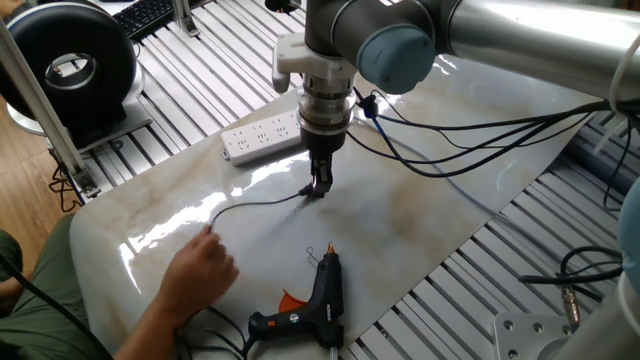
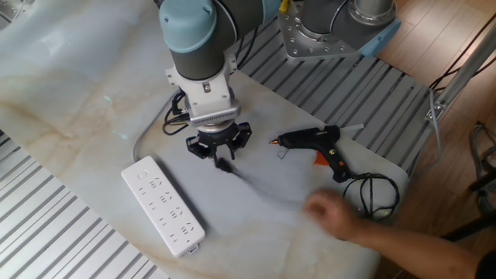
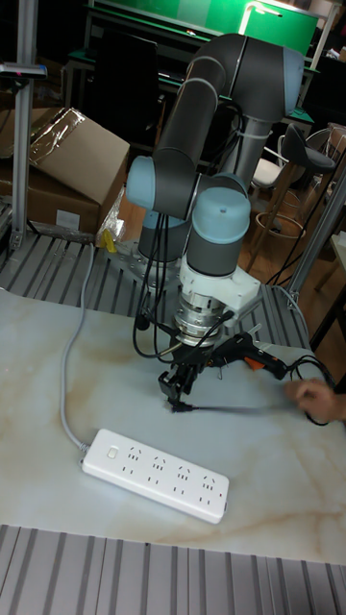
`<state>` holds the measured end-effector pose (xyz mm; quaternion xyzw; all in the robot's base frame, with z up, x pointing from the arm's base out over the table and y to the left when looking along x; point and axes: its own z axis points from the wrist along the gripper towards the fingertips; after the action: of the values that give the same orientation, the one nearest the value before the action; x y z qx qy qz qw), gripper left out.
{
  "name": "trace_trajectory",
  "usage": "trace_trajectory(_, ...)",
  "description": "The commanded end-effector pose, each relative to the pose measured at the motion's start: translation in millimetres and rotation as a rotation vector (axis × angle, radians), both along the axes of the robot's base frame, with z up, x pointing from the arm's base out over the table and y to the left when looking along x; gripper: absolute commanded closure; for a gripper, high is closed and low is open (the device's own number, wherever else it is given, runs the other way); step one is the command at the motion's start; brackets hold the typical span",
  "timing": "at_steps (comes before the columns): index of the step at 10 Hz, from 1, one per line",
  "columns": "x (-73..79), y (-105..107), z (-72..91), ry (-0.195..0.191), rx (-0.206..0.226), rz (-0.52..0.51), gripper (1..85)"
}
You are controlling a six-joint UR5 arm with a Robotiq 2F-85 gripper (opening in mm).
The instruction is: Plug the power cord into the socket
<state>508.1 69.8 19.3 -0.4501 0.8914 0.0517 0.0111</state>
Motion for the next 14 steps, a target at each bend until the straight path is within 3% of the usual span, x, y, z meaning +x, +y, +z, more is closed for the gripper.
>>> trace_trajectory(1, 5.6, 0, 1.0, -0.021, 0.002, 0.01, 47.0)
trace_trajectory(10, 4.6, -12, 3.7, -0.02, -0.028, 0.024, 48.0)
trace_trajectory(14, 0.1, -16, 12.6, -0.01, -0.014, 0.017, 47.7)
